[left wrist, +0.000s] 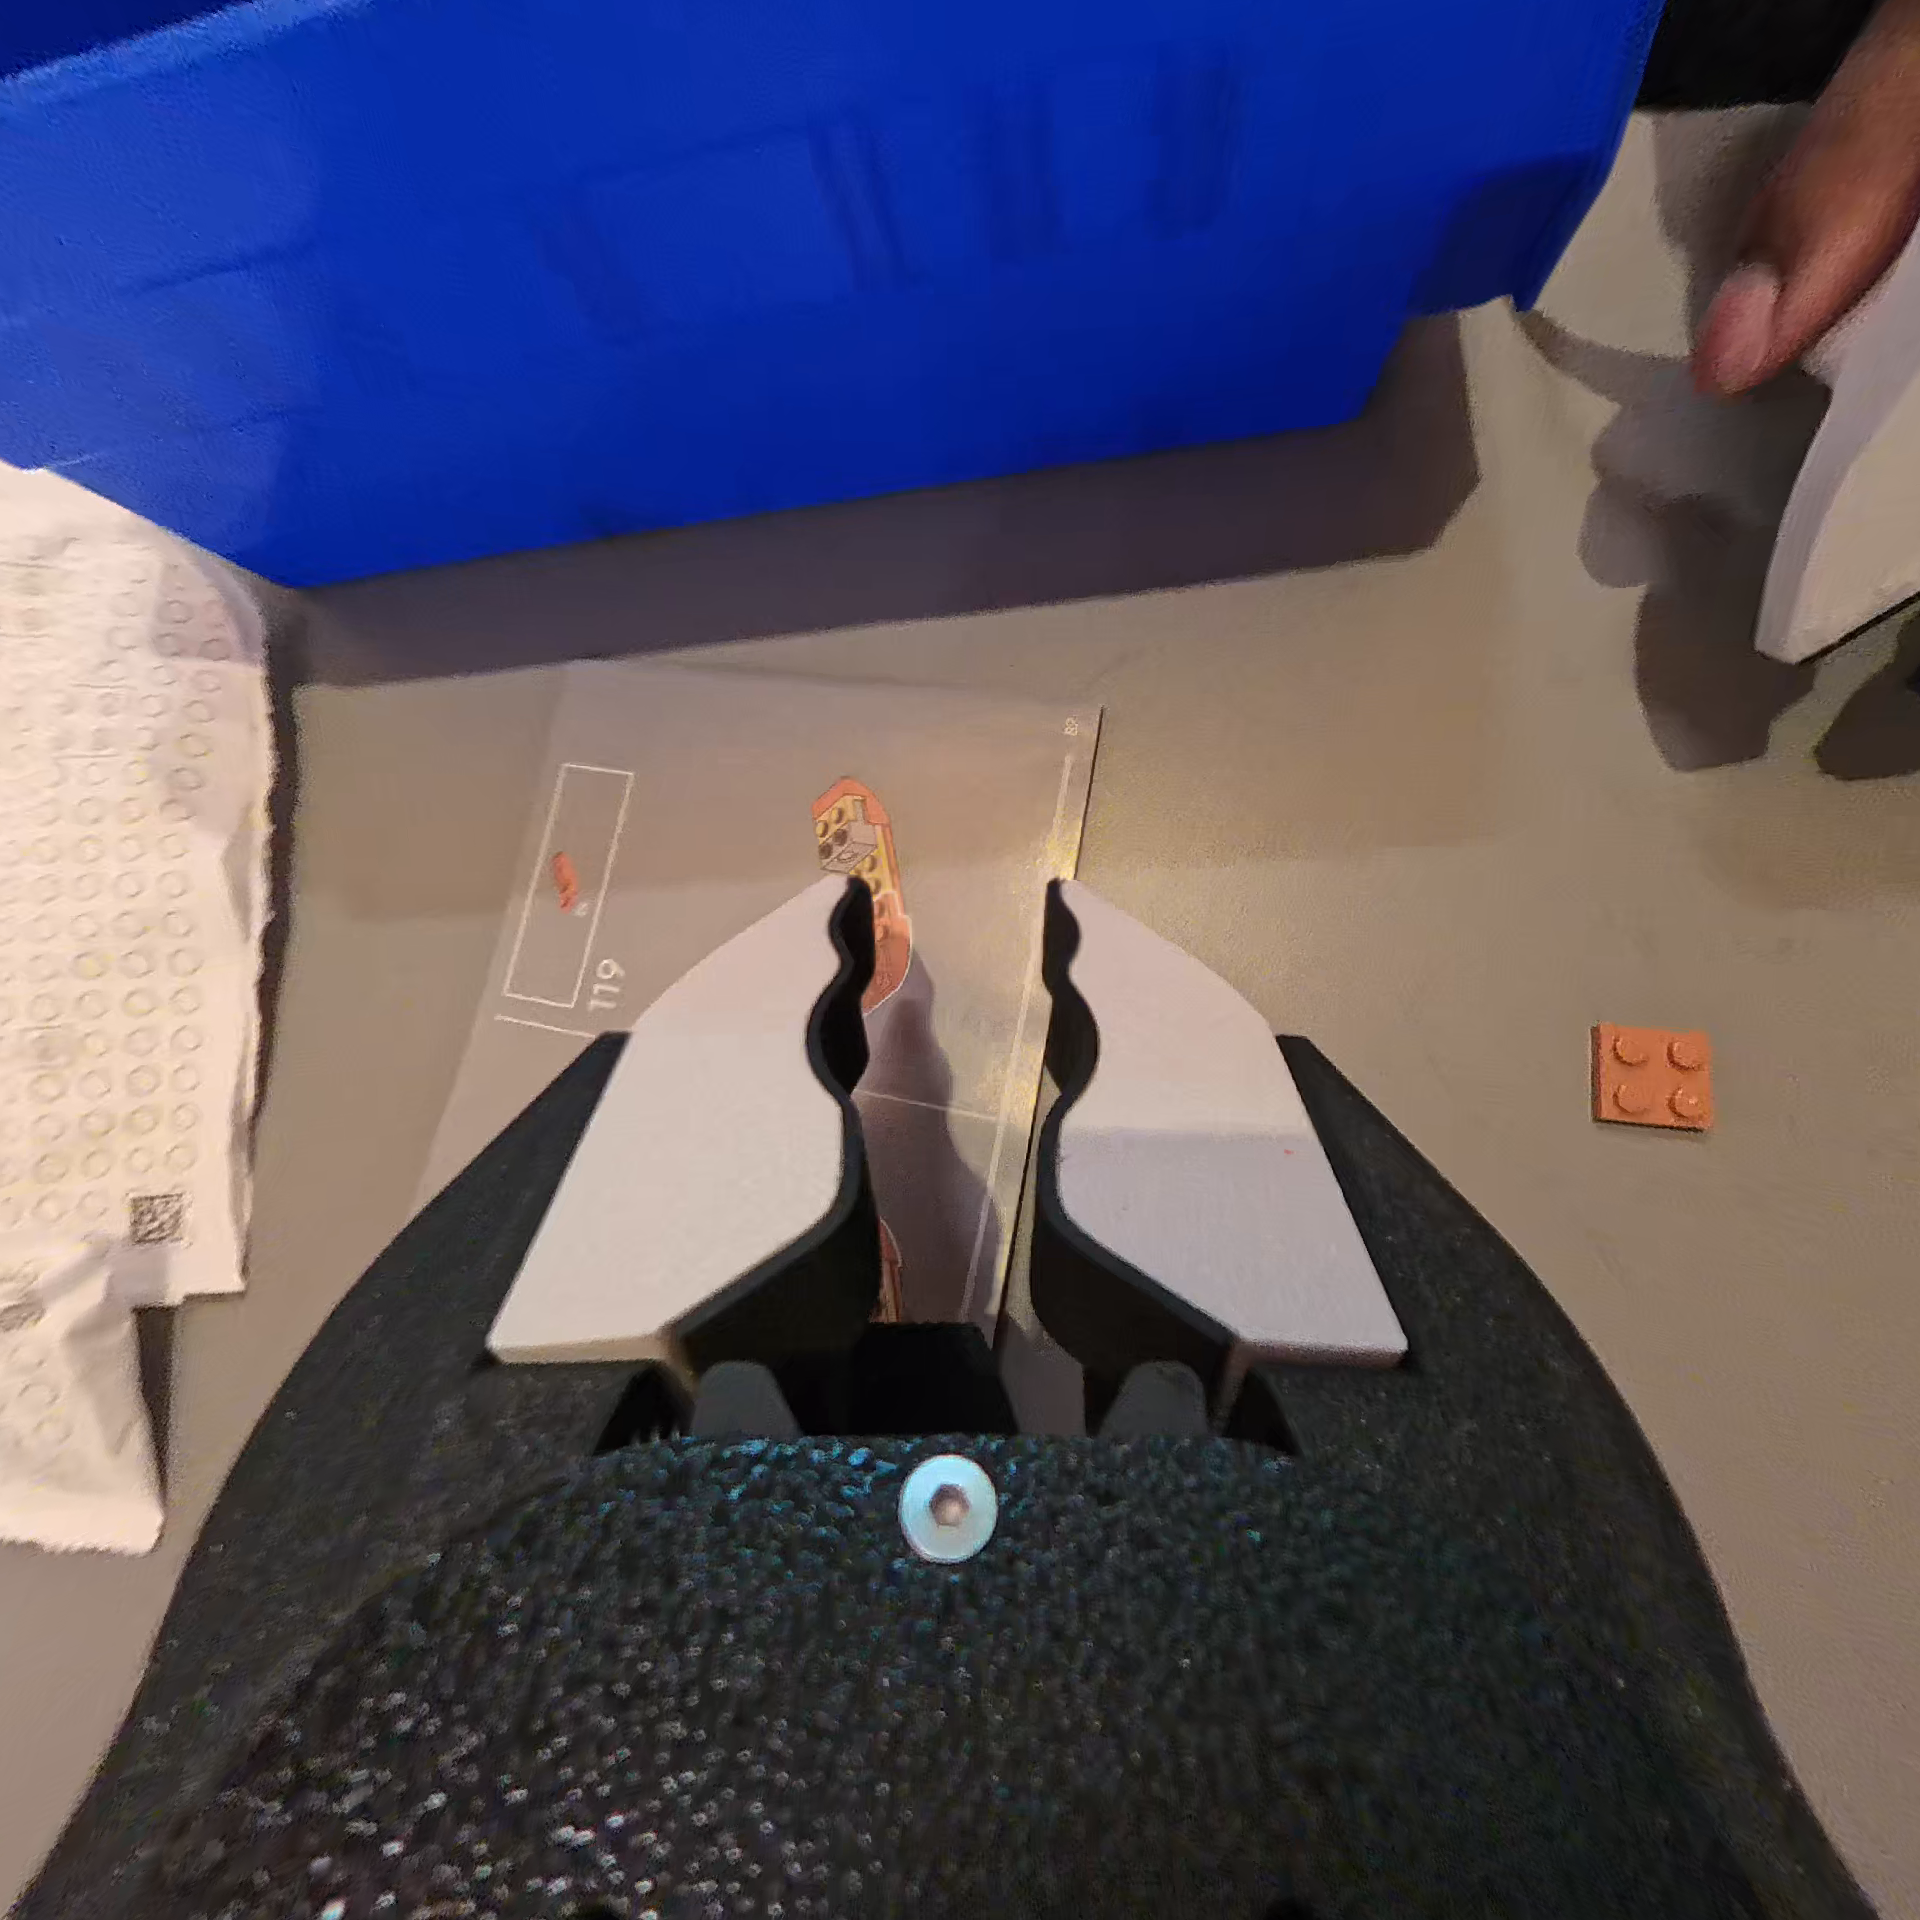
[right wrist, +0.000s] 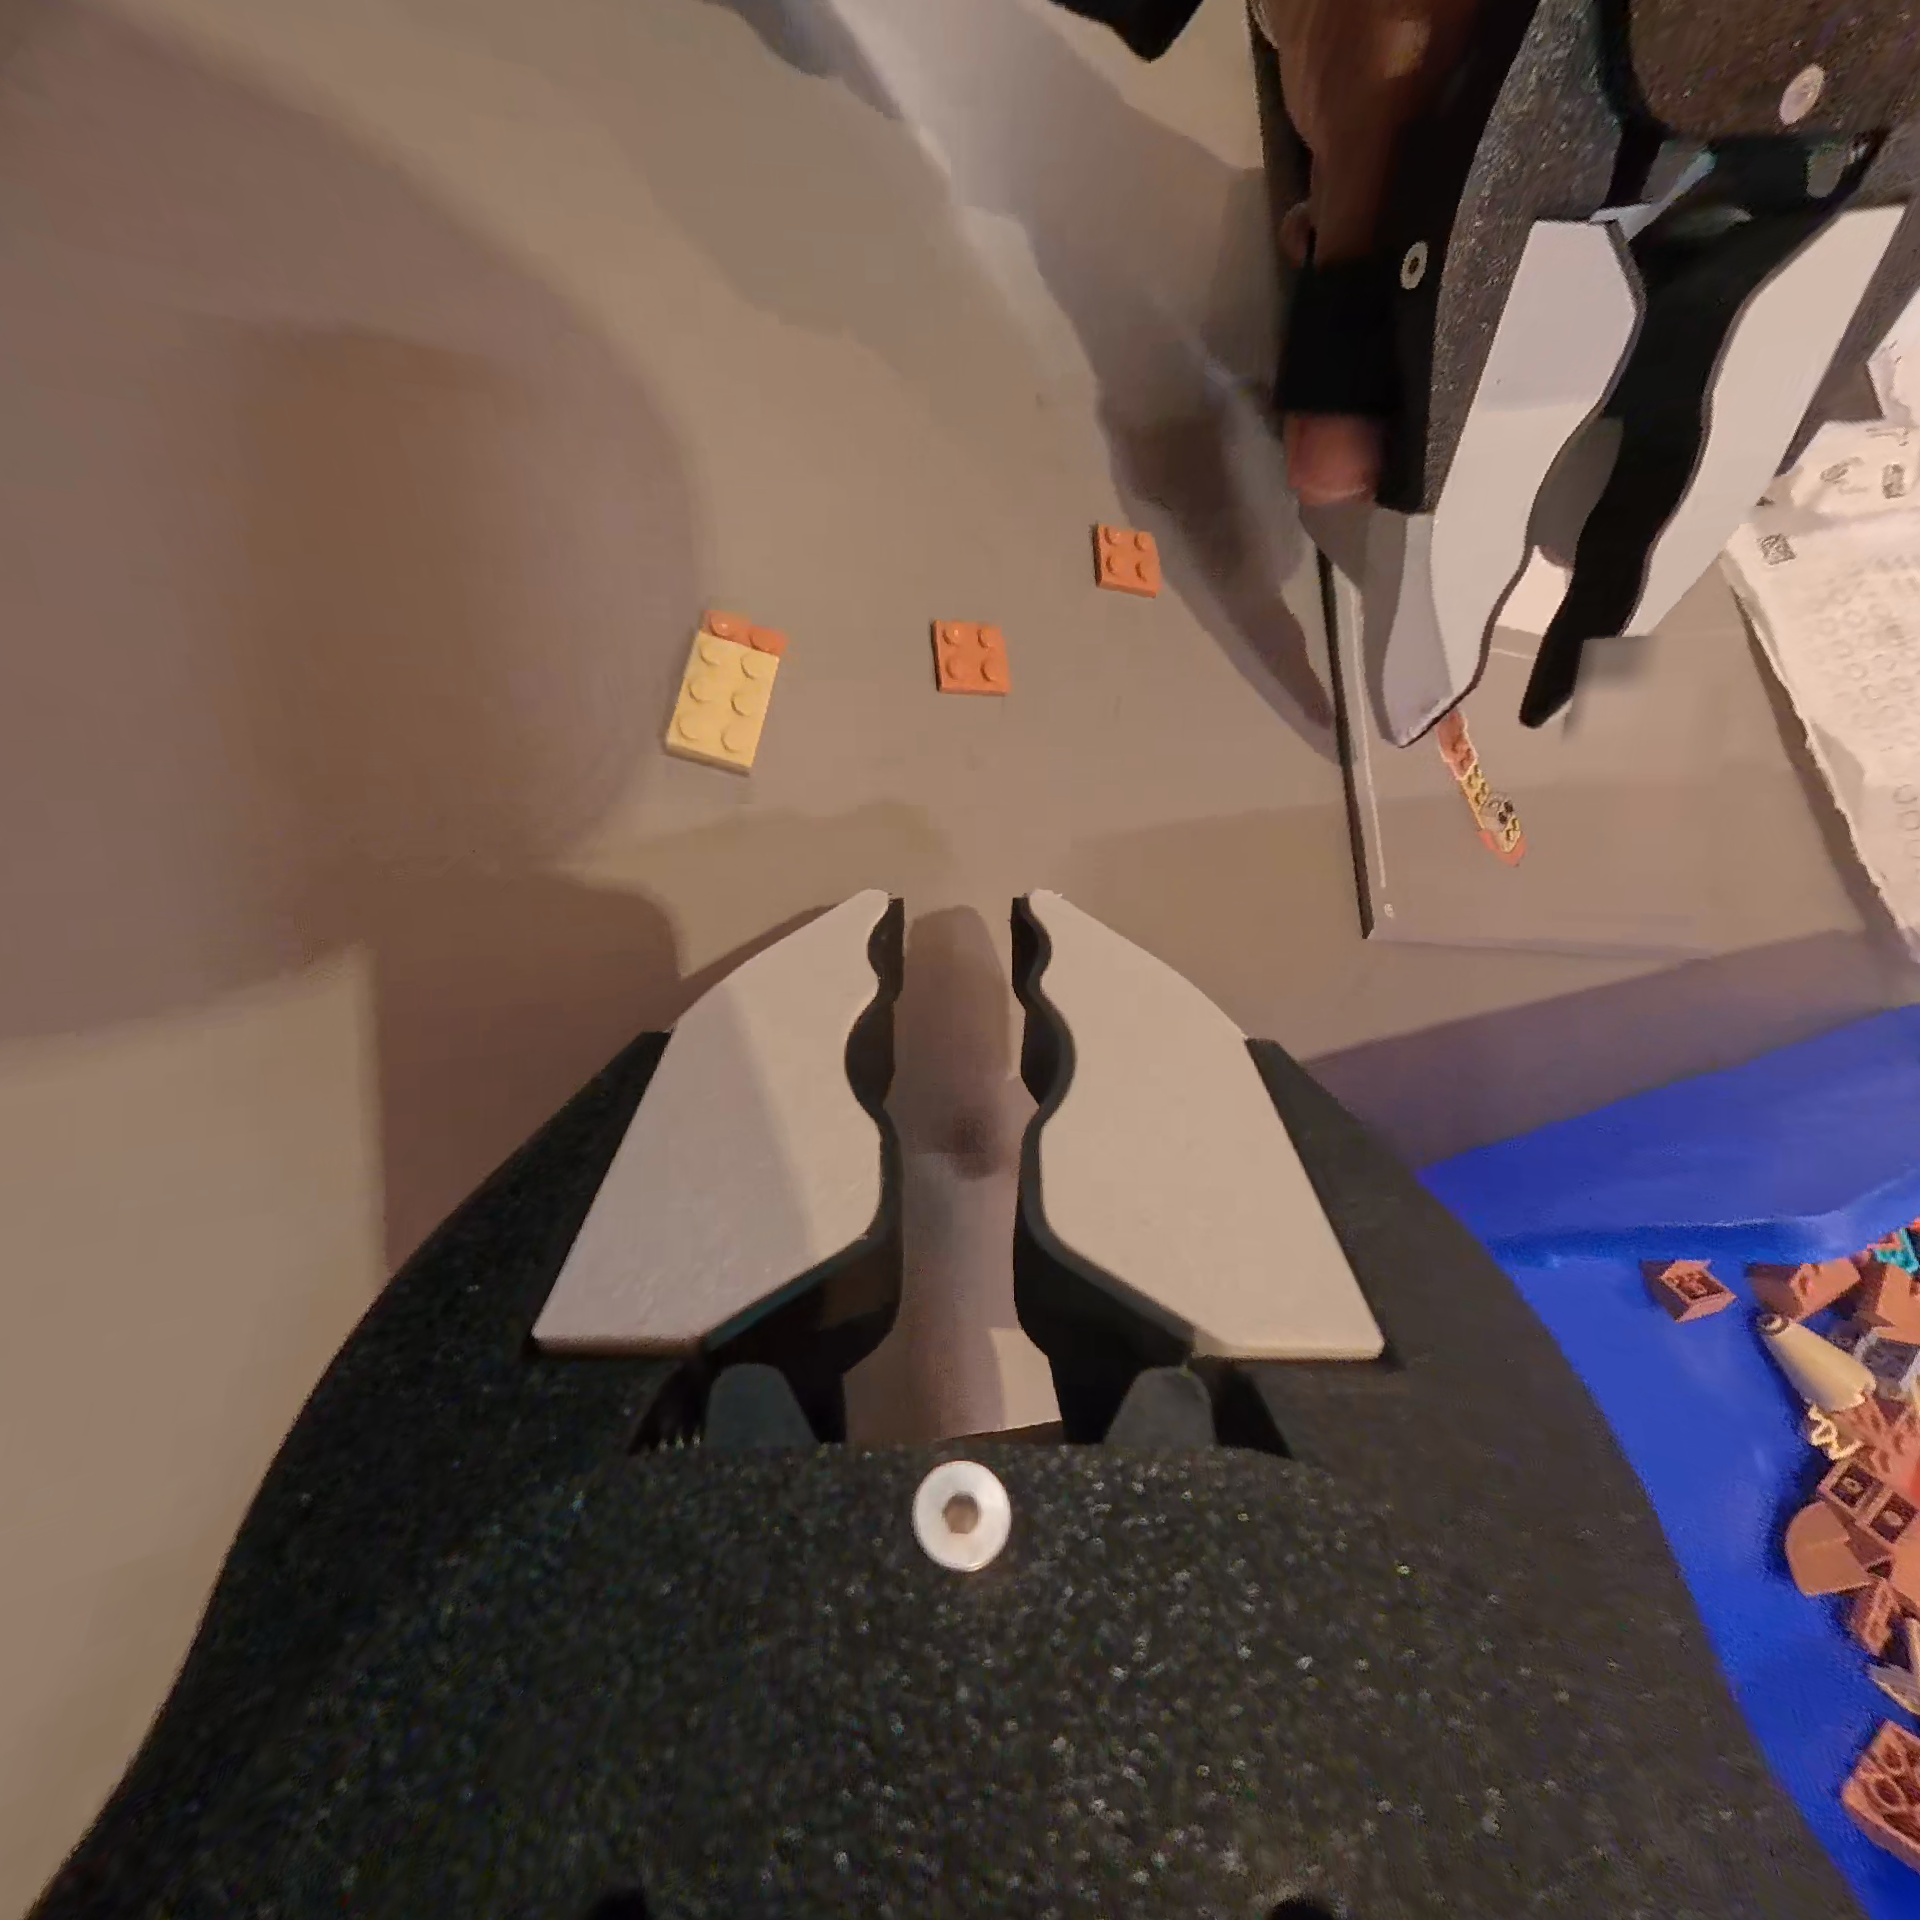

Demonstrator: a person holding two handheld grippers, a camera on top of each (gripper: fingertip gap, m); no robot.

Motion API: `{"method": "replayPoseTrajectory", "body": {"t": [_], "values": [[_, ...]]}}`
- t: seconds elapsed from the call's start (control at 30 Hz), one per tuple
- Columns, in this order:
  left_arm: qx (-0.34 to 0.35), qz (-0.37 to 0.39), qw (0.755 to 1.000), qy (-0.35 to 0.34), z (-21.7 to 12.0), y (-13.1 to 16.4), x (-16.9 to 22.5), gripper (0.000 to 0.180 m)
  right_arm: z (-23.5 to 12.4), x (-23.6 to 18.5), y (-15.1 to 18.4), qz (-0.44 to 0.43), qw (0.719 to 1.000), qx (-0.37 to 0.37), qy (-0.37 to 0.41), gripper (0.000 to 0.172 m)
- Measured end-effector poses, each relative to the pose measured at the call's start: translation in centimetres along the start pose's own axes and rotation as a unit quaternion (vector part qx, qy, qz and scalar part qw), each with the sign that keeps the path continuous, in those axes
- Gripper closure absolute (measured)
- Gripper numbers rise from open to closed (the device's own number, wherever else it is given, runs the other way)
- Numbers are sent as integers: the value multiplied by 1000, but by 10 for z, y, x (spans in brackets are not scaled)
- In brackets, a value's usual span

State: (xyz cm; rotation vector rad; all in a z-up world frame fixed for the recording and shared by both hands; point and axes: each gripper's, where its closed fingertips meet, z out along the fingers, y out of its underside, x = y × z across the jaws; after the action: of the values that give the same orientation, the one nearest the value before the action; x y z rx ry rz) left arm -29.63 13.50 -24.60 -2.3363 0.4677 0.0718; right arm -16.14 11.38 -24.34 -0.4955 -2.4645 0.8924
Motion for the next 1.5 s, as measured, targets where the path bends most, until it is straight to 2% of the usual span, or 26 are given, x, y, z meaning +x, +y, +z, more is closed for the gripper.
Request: {"method": "replayPoseTrajectory", "body": {"t": [0.3,1.23,1.5], "values": [[-41,22,999,-3,10,1,8,149,11,-11,6,-10,1000,-13,-17,153],[-39,-36,999,3,7,8,2,157,10,-13,5,4,1000,-3,-26,155],[-51,-18,999,6,12,10,7,157,10,-13,5,7,1000,-2,-28,156]]}}
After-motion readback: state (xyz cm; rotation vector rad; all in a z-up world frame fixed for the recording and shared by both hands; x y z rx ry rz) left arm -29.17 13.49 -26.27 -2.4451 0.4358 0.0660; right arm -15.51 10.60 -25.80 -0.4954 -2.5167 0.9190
